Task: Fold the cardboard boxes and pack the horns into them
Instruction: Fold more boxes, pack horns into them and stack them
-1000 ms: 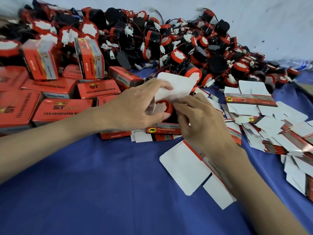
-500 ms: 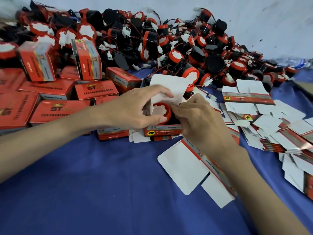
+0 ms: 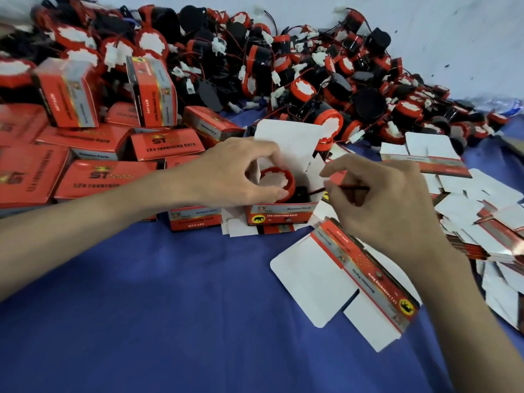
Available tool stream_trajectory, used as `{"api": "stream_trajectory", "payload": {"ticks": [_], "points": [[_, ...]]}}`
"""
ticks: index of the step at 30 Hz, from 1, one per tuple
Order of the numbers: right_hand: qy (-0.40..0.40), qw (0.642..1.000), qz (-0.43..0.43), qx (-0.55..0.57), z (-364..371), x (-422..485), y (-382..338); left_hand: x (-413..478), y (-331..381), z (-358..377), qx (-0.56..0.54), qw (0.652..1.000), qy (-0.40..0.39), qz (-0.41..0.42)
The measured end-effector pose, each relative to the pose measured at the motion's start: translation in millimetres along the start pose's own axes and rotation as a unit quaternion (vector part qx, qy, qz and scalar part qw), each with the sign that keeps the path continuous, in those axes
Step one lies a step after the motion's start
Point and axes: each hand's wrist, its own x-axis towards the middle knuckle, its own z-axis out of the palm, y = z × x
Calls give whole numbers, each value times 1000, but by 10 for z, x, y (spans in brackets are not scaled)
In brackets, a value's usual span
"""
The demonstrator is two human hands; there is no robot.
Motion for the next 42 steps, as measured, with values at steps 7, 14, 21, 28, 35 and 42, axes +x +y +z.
{"api": "stream_trajectory", "payload": {"ticks": [7, 14, 21, 28, 35, 42], "points": [[10, 952, 41, 303, 145, -70, 6, 25, -15, 4, -3, 1000, -9, 2], [15, 954, -27, 298, 340, -115, -79, 27, -33, -5, -8, 1000, -9, 14], [33, 995, -5, 91, 333, -91, -256, 23, -19, -18, -30, 999, -10, 25], [-41, 996, -33, 71, 323, -85, -352, 10, -32, -5, 4, 999, -9, 37], [-101, 993, -53, 41, 227, -67, -284, 15, -36, 6, 33, 999, -21, 26], [-23, 999, -31, -5, 295, -15, -397, -25, 3, 2, 9, 998, -56, 27]]}}
